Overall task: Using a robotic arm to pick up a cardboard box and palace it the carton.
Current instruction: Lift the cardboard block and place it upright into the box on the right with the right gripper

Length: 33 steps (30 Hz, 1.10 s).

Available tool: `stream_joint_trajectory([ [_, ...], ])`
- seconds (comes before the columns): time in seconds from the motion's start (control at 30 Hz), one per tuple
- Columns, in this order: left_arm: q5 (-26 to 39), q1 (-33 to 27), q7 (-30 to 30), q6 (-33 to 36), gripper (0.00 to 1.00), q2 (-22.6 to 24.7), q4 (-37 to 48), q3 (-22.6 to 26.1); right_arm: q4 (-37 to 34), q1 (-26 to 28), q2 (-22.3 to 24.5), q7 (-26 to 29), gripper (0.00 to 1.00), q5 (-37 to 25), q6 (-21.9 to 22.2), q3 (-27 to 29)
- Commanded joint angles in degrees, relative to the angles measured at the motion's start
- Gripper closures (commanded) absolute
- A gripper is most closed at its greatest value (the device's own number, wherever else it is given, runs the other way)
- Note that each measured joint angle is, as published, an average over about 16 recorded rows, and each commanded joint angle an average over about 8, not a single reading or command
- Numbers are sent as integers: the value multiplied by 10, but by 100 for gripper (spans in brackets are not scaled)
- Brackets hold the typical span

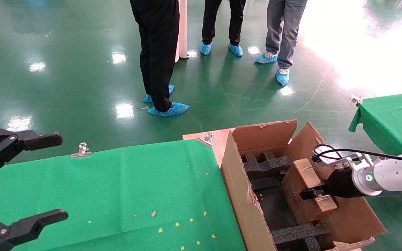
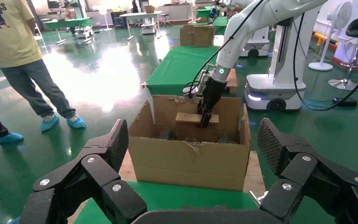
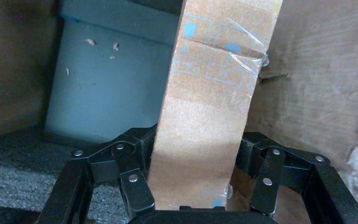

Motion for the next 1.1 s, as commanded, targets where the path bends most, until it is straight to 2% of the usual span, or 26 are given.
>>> stream_joint_trajectory([
  [0.03,0,0,0,0,0,0,0,0,-4,-3,-2,-2,100,0,-1,-1],
  [0.33,0,0,0,0,0,0,0,0,-19,-9,-10,-13,100,7,-7,2],
  [0.37,0,0,0,0,0,0,0,0,-20,-9,-11,-14,97,8,-8,2],
  [0.6,0,0,0,0,0,0,0,0,-21,-12,-12,-26,10,14,-14,6],
  [0.63,0,0,0,0,0,0,0,0,-21,-12,-12,-27,0,15,-14,6],
  [1.1,0,0,0,0,0,0,0,0,-18,-6,-10,-24,0,14,-11,7],
])
